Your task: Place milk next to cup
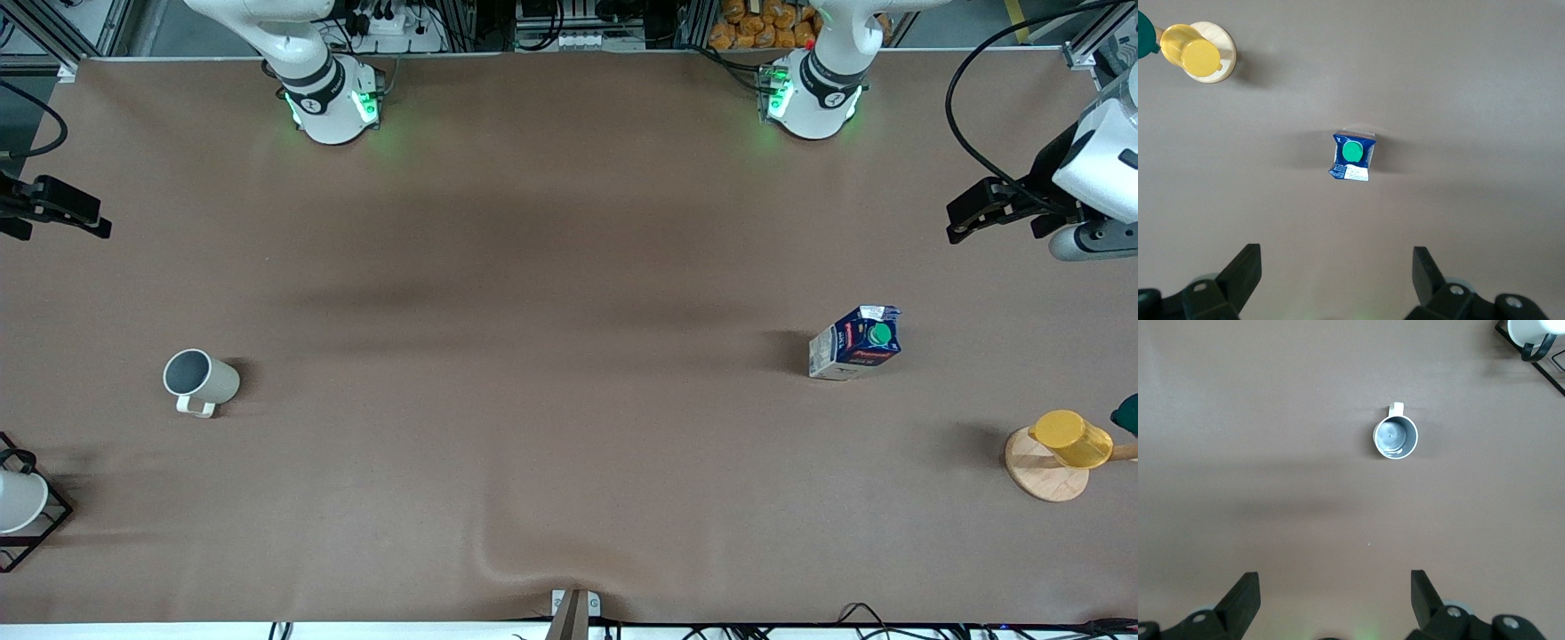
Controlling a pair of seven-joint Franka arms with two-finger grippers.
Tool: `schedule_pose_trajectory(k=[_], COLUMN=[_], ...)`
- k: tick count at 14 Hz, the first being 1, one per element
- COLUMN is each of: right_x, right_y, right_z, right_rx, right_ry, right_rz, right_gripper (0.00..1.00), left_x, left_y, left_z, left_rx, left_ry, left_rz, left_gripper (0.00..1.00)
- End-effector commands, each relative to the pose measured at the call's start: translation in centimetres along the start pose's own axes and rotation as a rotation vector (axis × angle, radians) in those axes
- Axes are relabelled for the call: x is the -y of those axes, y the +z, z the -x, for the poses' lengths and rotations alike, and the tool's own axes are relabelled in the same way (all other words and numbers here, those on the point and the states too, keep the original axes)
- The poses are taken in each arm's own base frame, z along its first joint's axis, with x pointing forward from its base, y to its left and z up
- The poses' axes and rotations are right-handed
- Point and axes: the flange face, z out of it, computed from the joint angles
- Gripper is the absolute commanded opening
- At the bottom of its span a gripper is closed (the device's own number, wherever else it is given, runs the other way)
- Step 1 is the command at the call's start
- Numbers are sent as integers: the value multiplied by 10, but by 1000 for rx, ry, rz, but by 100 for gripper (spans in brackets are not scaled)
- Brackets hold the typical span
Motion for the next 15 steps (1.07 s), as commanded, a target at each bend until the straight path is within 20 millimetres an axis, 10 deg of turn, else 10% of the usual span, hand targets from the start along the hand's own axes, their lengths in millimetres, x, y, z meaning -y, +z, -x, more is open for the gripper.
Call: schedule_pose_trajectory(k=[1, 7, 15], right_x=[-2, -2, -27], right_y=[1, 5, 75], right_z=[0, -3, -70], right_rx=[-1, 5, -47], right_ry=[-10, -10, -166], right_rz=[17, 16, 20], right_gripper=[100, 100, 100], left_x=[2, 2, 0], left_y=[-4, 7, 121], left_z=[0, -4, -32], left_rx=[8, 28, 31], left_ry=[20, 21, 20], left_rz=[12, 7, 12], left_gripper=[100, 100, 100])
